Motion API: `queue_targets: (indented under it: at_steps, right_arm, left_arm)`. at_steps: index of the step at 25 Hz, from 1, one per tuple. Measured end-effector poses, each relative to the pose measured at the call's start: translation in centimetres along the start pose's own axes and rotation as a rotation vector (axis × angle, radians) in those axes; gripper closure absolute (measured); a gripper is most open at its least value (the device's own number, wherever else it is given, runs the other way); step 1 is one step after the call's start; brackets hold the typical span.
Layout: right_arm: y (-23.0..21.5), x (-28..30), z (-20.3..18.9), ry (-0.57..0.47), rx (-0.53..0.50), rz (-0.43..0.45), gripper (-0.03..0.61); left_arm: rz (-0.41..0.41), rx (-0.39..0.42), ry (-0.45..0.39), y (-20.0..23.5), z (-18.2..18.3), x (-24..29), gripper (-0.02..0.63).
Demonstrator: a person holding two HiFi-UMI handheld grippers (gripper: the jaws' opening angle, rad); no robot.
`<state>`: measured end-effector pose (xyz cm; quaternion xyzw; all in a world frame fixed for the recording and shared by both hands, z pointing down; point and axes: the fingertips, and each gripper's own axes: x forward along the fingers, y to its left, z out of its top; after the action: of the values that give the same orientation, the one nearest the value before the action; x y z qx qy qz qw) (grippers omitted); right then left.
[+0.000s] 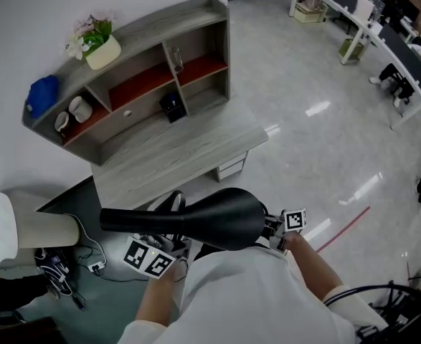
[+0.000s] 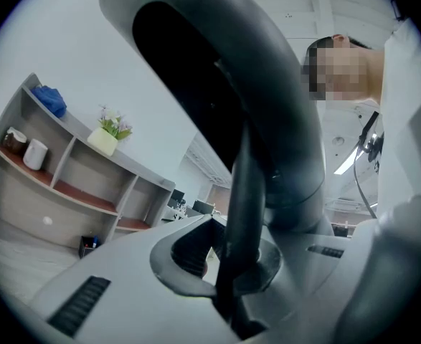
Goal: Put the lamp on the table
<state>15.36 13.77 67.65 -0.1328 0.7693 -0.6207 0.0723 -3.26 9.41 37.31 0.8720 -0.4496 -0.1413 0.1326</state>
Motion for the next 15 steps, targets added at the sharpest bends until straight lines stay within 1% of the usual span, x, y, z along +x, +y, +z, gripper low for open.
queue_targets:
  at_steps: [3, 7, 15]
  right_arm:
    - [0.6, 1.8, 2.1, -0.024, -0.026, 0.029, 0.558]
    - [0.5, 4.6, 4.4, -0.064, -0.032, 0.021, 0.558]
    - [-0.4, 9.6, 7.1, -0.135, -0.023, -0.008, 0.558]
  left_arm:
    - [-0.033, -0.005, -0.006, 2.0, 0.9, 1.3, 0.606]
    - [-0.081, -0.009, 0.001, 4.8, 2.1, 3.0, 0.606]
    - [-0.156, -0.01, 0.025, 10.2, 3.8, 5.7, 0.606]
